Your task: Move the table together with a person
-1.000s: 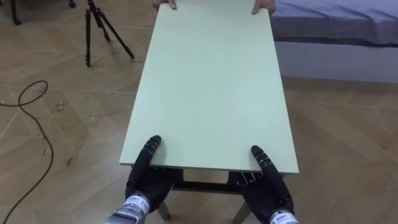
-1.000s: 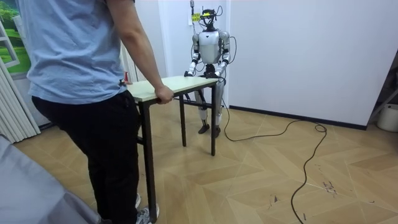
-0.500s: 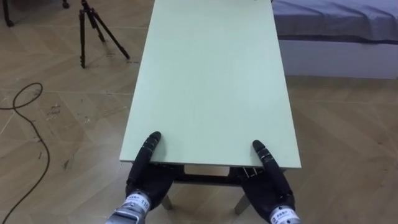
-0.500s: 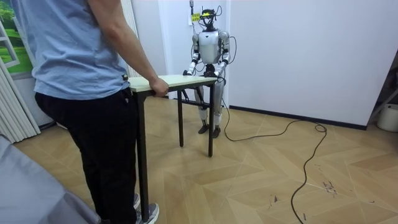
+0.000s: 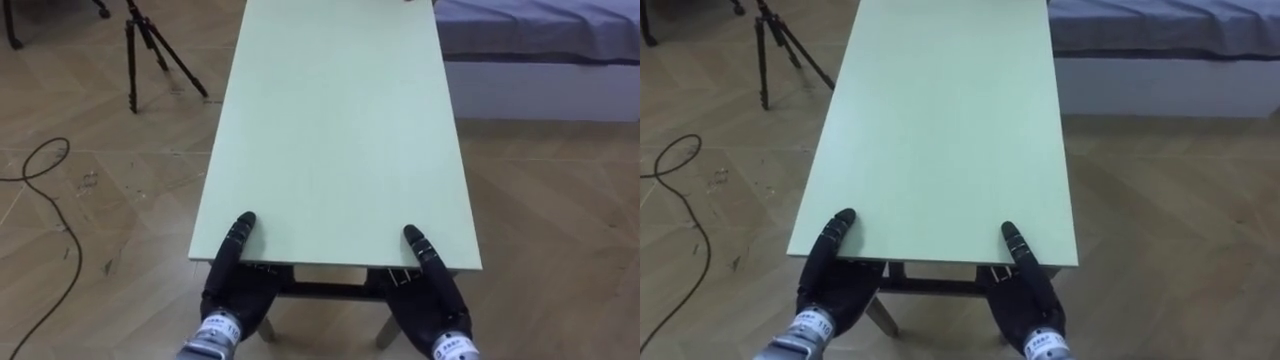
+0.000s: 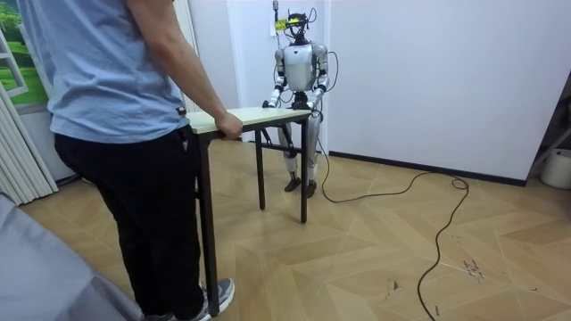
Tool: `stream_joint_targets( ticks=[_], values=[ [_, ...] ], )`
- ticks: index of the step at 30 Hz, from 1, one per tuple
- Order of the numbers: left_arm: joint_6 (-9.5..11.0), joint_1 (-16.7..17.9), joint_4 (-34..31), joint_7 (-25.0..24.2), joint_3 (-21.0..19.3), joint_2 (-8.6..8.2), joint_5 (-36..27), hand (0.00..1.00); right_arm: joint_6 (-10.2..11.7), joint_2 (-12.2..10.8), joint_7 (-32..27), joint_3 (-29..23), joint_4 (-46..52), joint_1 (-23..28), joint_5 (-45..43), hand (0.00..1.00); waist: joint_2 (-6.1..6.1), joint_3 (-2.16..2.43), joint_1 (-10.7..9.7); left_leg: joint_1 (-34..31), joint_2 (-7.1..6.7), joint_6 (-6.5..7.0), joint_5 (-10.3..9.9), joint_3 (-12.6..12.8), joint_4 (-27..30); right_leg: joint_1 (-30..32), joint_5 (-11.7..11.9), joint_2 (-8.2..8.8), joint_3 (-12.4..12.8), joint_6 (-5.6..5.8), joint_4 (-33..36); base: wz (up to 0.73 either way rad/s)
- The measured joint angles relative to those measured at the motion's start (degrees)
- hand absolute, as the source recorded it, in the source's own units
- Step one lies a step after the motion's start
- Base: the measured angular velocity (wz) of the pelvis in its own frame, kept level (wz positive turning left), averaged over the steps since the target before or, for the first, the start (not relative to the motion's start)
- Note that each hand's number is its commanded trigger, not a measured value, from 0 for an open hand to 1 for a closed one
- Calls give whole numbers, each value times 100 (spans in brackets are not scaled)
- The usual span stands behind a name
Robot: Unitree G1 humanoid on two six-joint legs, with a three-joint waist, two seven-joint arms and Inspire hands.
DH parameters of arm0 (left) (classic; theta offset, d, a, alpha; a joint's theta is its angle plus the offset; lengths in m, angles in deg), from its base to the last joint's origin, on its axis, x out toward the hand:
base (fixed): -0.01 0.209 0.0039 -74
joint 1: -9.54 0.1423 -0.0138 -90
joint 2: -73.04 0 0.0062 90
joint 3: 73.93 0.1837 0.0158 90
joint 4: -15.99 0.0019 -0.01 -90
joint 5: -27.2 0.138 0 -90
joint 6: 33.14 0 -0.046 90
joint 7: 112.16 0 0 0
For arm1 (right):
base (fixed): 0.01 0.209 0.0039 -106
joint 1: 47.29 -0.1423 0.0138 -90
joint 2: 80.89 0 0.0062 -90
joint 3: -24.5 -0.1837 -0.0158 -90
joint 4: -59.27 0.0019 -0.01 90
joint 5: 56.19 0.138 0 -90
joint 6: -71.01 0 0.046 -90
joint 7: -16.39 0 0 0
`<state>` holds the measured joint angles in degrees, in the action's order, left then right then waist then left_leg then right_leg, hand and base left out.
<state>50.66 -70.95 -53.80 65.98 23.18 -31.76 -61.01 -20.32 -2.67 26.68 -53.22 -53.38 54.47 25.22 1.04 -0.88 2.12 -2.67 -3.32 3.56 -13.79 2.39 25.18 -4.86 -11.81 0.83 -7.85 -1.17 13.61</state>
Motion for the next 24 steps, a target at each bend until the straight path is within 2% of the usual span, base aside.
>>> stream_joint_targets(
  ticks=[1, 2, 3, 4, 5, 6, 7, 8, 9, 10, 11, 12, 13, 15, 16, 17, 18, 19, 20, 22, 23, 24],
  values=[
    [-20, 29, 3, -28, -5, 14, -17, 100, -6, 3, 5, 4, 0, 2, -4, 100, -11, 18, 19, -133, -21, -260, -39, -152, 153, -20, 28, -43, -14, -42, -103, -20],
    [-25, 33, 3, -56, -5, 15, -17, 100, -5, 9, 20, 4, 0, -7, -8, 100, -22, 24, 27, -177, -26, -408, -32, -212, 150, -10, 46, -57, -23, -70, -164, 0],
    [-44, 43, 14, -85, -7, 4, -17, 100, -2, 25, 41, -1, 1, -5, -35, 100, -49, 41, 17, -163, -38, -649, 29, -322, -28, -12, 150, -70, -75, -134, -373, 17],
    [-72, 56, 11, -103, -36, -11, -6, 100, -2, 25, 41, -6, 32, -2, -49, 100, -91, 77, -31, -156, -26, -799, 106, -300, -211, -38, 287, -43, -199, -155, -631, 20],
    [-82, 42, 10, -112, -53, -34, -1, 100, -3, 30, 35, -17, 69, -9, -49, 100, -85, 69, -34, -196, 36, -812, 72, -250, -128, -55, 309, 2, -284, -160, -702, 0],
    [-85, 55, 57, -114, -144, -122, 16, 100, -58, 51, -35, -19, 80, -61, -83, 100, 10, 47, -19, -282, 332, -722, -136, 93, 472, -68, 298, -104, -432, -186, -668, -22],
    [-80, 144, 95, -115, -183, -164, 11, 100, -145, 67, -162, -16, 83, -68, -139, 100, 116, 63, -35, -241, 650, -684, -304, 262, 1095, -89, 289, -251, -647, -235, -557, -28],
    [-80, 177, 95, -115, -184, -170, 9, 100, -182, 77, -181, -19, 87, -67, -151, 100, 171, 77, -46, -192, 771, -699, -350, 256, 1315, -92, 268, -310, -749, -273, -504, -14],
    [-67, 198, 88, -115, -205, -195, 6, 100, -240, 79, -214, -29, 101, -95, -156, 100, 228, 60, -113, -60, 946, -752, -397, 190, 1512, -77, 236, -367, -905, -321, -420, 14],
    [-59, 197, 55, -115, -218, -222, 4, 100, -298, 66, -214, -59, 139, -117, -155, 100, 267, 39, -215, 79, 1063, -785, -420, 111, 1433, -1, 235, -387, -1015, -323, -337, 24],
    [-57, 190, 18, -116, -218, -236, 2, 100, -330, 79, -214, -90, 185, -119, -149, 100, 310, 21, -257, 165, 1094, -804, -437, 52, 1314, 15, 235, -383, -1049, -323, -288, 42],
    [-53, 183, -63, -118, -212, -243, 6, 100, -388, 98, -214, -145, 245, -122, -110, 100, 300, -26, -370, 352, 1143, -871, -533, 21, 853, 117, 235, -363, -1149, -323, -203, 42],
    [-46, 97, -80, -118, -189, -250, 47, 100, -435, 68, -213, -251, 255, -135, -91, 100, 309, -36, -377, 511, 1156, -841, -652, 26, 342, 283, 235, -346, -1189, -323, -75, 35],
    [-37, -46, -80, -118, -173, -241, 167, 100, -502, 61, -214, -392, 272, -150, -80, 100, 314, -45, -342, 634, 1137, -765, -728, 71, -287, 522, 234, -308, -1183, -319, 130, 23],
    [19, -121, -95, -118, -126, -225, 160, 100, -552, 28, -225, -456, 335, -148, -81, 100, 311, -44, -381, 635, 1070, -731, -716, 85, -528, 669, 249, -236, -1168, -290, 240, 20],
    [37, -134, -126, -118, -121, -222, 152, 100, -600, 33, -254, -477, 390, -148, -72, 100, 309, -43, -391, 630, 1022, -663, -679, 92, -603, 733, 263, -189, -1144, -264, 270, 4],
    [44, -132, -180, -117, -120, -212, 114, 100, -655, 37, -302, -488, 486, -141, -46, 100, 318, -48, -397, 610, 913, -505, -585, 103, -700, 824, 309, -89, -1098, -191, 309, -7],
    [48, -130, -207, -98, -120, -206, 110, 100, -692, 32, -326, -487, 542, -116, -32, 100, 334, -43, -382, 621, 811, -401, -524, 86, -815, 872, 336, 1, -1085, -144, 341, -10],
    [56, -136, -211, -86, -119, -204, 121, 100, -700, 24, -326, -487, 544, -116, -29, 100, 335, -43, -377, 624, 755, -345, -490, 88, -866, 925, 347, 53, -1076, -126, 392, -9],
    [163, -137, -225, -14, -48, -205, 117, 100, -709, 24, -325, -489, 559, -116, -35, 100, 324, -50, -372, 634, 576, -165, -361, 141, -995, 1308, 388, 283, -979, -57, 911, -21],
    [200, -135, -227, 24, -14, -203, 112, 100, -704, 32, -325, -491, 559, -118, -36, 100, 319, -61, -358, 646, 535, -130, -334, 81, -998, 1527, 394, 345, -931, 14, 1188, -41],
    [281, -80, -263, 77, 37, -190, 79, 100, -708, 30, -327, -477, 557, -122, -67, 100, 331, -63, -320, 627, 488, -97, -317, -129, -966, 1802, 341, 269, -586, 230, 1127, -44]
  ],
)
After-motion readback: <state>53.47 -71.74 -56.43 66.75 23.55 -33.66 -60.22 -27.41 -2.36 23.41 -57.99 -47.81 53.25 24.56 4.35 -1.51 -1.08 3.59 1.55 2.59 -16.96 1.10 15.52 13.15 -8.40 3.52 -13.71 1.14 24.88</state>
